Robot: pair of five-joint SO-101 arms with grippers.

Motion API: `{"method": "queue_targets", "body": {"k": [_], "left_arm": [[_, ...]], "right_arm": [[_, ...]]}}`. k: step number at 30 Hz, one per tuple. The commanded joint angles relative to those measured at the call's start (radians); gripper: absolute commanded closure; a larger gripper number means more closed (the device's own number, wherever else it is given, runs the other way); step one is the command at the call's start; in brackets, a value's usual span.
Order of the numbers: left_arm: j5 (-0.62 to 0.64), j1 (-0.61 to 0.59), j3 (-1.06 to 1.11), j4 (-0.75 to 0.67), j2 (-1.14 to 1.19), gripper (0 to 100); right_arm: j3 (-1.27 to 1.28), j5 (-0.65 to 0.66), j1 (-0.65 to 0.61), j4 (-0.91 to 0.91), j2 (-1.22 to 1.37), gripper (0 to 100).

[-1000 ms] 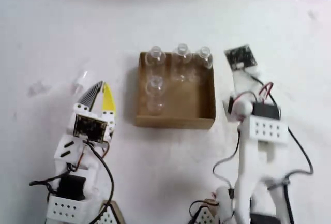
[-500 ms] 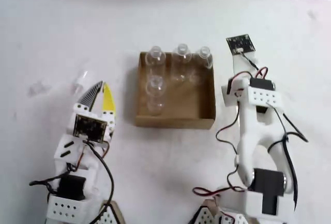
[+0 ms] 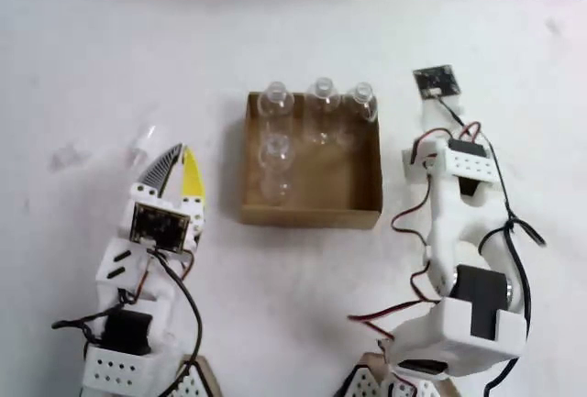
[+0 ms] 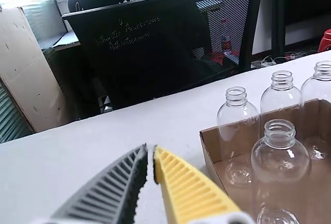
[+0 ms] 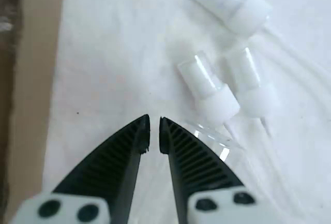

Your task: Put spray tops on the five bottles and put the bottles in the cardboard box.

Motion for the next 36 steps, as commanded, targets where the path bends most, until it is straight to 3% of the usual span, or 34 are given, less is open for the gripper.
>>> {"method": "queue_targets", "body": {"k": [1, 17, 24, 31, 36], "left_arm": [[-0.012, 0.012, -0.002, 0.0, -0.007, 97], [-0.012, 0.013, -0.002, 0.0, -0.007, 97], [-0.012, 0.013, -0.002, 0.0, -0.007, 97], [-0.012, 0.013, -0.002, 0.002, -0.007, 97], [-0.012, 0.013, -0.002, 0.002, -0.007, 97]], "right_arm": [[-0.044, 0.003, 0.064, -0.019, -0.004, 98.2], [-0.037, 0.552, 0.389, -0.01, -0.012, 98.2], [-0.04, 0.749, 0.496, 0.102, -0.012, 98.2], [-0.044, 0.758, 0.438, 0.317, -0.217, 98.2], [-0.046, 0.586, 0.283, 0.346, -0.44, 98.1]]}}
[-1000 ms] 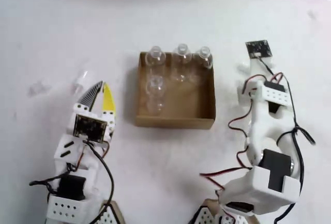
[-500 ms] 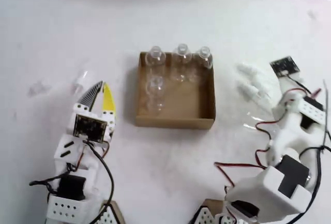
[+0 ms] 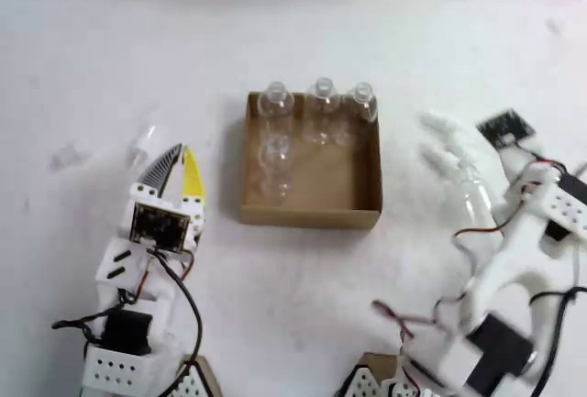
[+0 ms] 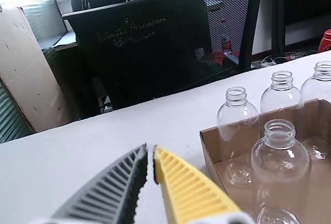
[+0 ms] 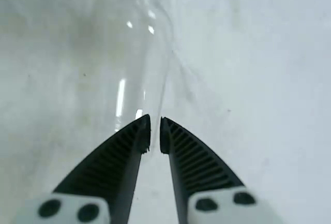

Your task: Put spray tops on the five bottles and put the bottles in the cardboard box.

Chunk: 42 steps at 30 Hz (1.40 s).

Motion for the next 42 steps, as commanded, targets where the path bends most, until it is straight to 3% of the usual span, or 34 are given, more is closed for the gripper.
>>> {"method": "queue_targets", "body": {"k": [1, 4, 9, 15, 21, 26, 34, 42], "left_arm": [[-0.012, 0.013, -0.002, 0.002, -0.007, 97], [-0.012, 0.012, -0.002, 0.002, -0.007, 97], [-0.012, 0.012, -0.002, 0.002, -0.007, 97], [-0.012, 0.012, -0.002, 0.0, -0.007, 97], [-0.012, 0.012, -0.002, 0.0, -0.007, 97], [-0.012, 0.012, -0.002, 0.0, -0.007, 97], [-0.012, 0.013, -0.002, 0.0, -0.007, 97], [-0.012, 0.013, -0.002, 0.0, -0.007, 97]], "right_arm": [[-0.046, -0.133, -0.127, 0.01, -0.16, 98.0], [-0.061, -0.229, -0.199, 0.012, -0.166, 94.4], [-0.21, -0.333, -0.213, 0.018, -0.031, 83.9], [-0.531, -0.212, -0.208, 0.226, 0.318, 83.9], [-0.893, -0.21, -0.205, 0.44, 0.622, 83.7], [-1.074, -0.206, -0.18, 0.489, 0.803, 83.6], [-1.145, -0.12, -0.168, 0.567, 0.901, 83.6], [-1.135, -0.114, -0.162, 0.521, 0.914, 83.6]]}}
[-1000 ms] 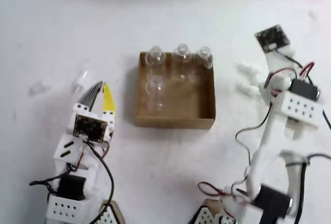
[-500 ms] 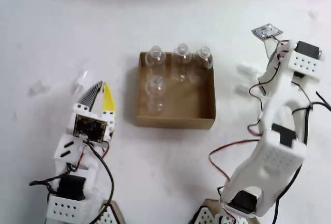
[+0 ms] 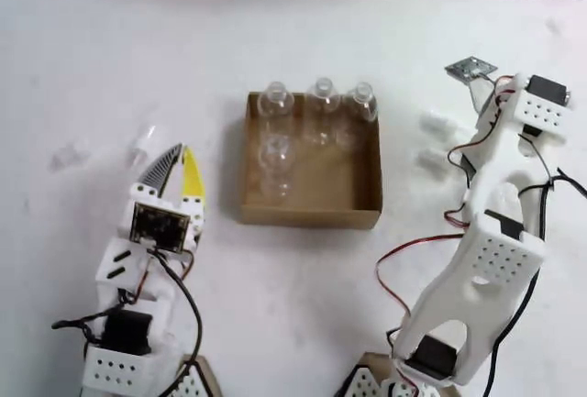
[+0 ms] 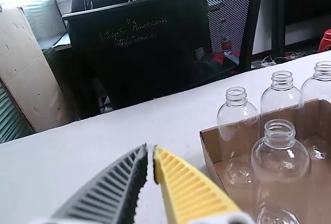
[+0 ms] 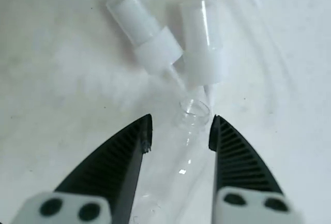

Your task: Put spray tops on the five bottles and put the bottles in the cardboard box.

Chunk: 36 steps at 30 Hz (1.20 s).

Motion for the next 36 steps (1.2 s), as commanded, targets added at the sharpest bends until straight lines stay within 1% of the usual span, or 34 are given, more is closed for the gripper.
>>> {"method": "queue_targets", "body": {"k": [1, 15, 17, 20, 23, 27, 32, 36], "left_arm": [[-0.012, 0.013, -0.002, 0.0, -0.007, 97], [-0.012, 0.013, -0.002, 0.0, -0.007, 97], [-0.012, 0.013, -0.002, 0.0, -0.007, 97], [-0.012, 0.013, -0.002, 0.0, -0.007, 97], [-0.012, 0.013, -0.002, 0.0, -0.007, 97], [-0.012, 0.013, -0.002, 0.0, -0.007, 97], [-0.012, 0.013, -0.002, 0.0, -0.007, 97], [-0.012, 0.013, -0.002, 0.0, -0.007, 97]], "right_arm": [[-0.034, 0.011, 0.013, -0.021, -0.005, 83.6], [0.029, 0.012, 0.022, -0.045, -0.005, 84.1], [0.046, 0.012, 0.025, -0.073, -0.005, 87.1], [0.089, 0.012, 0.03, -0.133, -0.005, 94.9], [0.11, 0.012, 0.031, -0.159, -0.007, 98.1], [0.092, 0.002, 0.033, -0.136, -0.039, 98.2], [0.038, 0.0, 0.018, -0.028, -0.134, 98.2], [0.025, 0.0, -0.004, 0.019, -0.228, 98.2]]}}
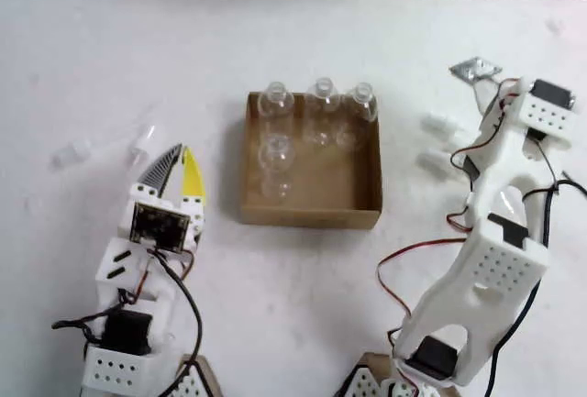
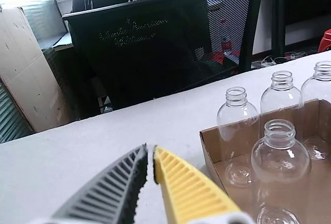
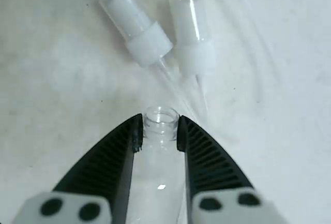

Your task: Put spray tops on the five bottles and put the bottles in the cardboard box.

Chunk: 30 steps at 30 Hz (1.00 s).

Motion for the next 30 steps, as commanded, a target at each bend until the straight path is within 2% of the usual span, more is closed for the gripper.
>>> {"method": "queue_targets", "body": {"k": [1, 7, 21, 25, 30], "left_arm": [[-0.012, 0.013, -0.002, 0.0, -0.007, 97], [-0.012, 0.013, -0.002, 0.0, -0.007, 97], [-0.012, 0.013, -0.002, 0.0, -0.01, 97], [-0.012, 0.013, -0.002, 0.0, -0.01, 97], [-0.012, 0.013, -0.002, 0.0, -0.012, 97]], "right_arm": [[-0.044, -0.008, -0.027, 0.045, -0.139, 98.2], [-0.04, -0.232, -0.056, 0.051, -0.285, 98.2], [-0.035, -0.629, -0.194, 0.054, -0.694, 98.2], [0.063, -0.675, -0.265, 0.021, -0.86, 98.2], [0.408, -0.678, -0.366, -0.16, -1.129, 98.2]]}}
